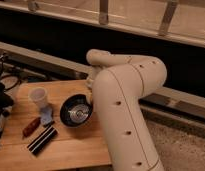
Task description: Drag the ceramic bowl in a circle
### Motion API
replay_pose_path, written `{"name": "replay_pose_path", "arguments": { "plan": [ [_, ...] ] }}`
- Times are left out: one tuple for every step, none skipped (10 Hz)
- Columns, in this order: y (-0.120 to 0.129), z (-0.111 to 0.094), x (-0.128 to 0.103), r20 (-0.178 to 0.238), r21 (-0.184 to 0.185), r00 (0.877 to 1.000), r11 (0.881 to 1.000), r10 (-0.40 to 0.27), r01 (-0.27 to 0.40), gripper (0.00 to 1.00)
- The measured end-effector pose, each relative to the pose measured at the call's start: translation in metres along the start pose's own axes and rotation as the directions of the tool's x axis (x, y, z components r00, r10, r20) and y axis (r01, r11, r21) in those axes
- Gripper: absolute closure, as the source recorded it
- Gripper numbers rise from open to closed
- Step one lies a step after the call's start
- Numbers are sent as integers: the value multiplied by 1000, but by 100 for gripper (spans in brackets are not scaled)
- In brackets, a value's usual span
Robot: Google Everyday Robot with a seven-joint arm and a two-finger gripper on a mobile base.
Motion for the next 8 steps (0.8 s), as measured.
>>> {"name": "replay_pose_path", "arguments": {
  "plan": [
    [1, 1, 0, -4, 0, 1000, 1000, -2, 2, 46],
    [4, 3, 0, -6, 1, 1000, 1000, -4, 4, 46],
    [6, 3, -1, -7, 1, 1000, 1000, -7, 7, 46],
    [7, 3, -1, -9, 1, 1000, 1000, -7, 7, 46],
    [7, 4, -1, -11, 1, 1000, 1000, -7, 7, 38],
    [8, 4, -1, -12, 1, 1000, 1000, -6, 6, 30],
    [8, 4, -1, -13, 1, 1000, 1000, -5, 5, 21],
    [8, 4, -1, -12, 2, 1000, 1000, -5, 5, 9]
  ]
}}
